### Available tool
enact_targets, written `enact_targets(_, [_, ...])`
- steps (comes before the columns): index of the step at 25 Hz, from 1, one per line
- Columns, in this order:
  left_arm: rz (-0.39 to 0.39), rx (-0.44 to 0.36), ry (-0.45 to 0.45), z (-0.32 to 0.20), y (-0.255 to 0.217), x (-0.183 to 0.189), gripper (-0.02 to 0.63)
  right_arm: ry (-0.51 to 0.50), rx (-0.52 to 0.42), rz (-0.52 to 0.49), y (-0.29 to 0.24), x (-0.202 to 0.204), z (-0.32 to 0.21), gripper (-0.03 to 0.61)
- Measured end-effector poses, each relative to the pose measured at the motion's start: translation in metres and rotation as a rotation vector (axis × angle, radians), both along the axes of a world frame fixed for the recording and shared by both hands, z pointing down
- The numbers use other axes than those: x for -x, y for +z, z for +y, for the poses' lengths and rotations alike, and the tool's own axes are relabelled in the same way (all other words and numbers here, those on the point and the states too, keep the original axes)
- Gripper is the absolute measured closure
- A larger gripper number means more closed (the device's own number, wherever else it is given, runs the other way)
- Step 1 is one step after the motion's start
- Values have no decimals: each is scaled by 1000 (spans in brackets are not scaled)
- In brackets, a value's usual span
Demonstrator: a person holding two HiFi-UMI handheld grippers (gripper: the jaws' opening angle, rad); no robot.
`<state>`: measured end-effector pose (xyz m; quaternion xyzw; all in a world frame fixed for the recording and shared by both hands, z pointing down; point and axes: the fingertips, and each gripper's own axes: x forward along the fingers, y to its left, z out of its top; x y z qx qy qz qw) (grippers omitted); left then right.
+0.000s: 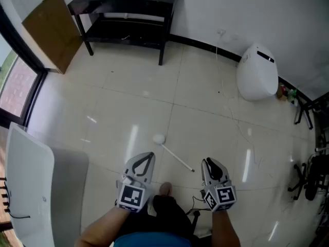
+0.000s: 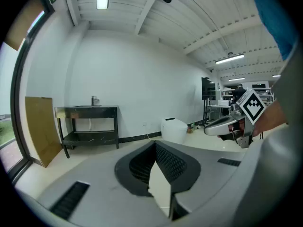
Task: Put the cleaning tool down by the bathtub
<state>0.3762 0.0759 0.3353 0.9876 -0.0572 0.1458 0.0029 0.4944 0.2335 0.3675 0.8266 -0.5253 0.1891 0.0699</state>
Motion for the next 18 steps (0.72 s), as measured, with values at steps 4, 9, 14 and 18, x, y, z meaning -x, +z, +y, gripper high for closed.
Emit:
enact_targets(4, [-27,65,-39,-24,88,5,614,2,48,-40,94,-3,-14,485])
enact_targets(9, [-27,49,-14,-49,217,-16,614,-18,59,-51,225,-20,-45,469])
enact_targets(14, [-15,54,-4,-69,341,-37,614,-54,77,-11,344,-43,-72,460])
enact_targets(18, [15,42,5,-80,422,-50,614,-109,104,-1,442,-51,-89,454])
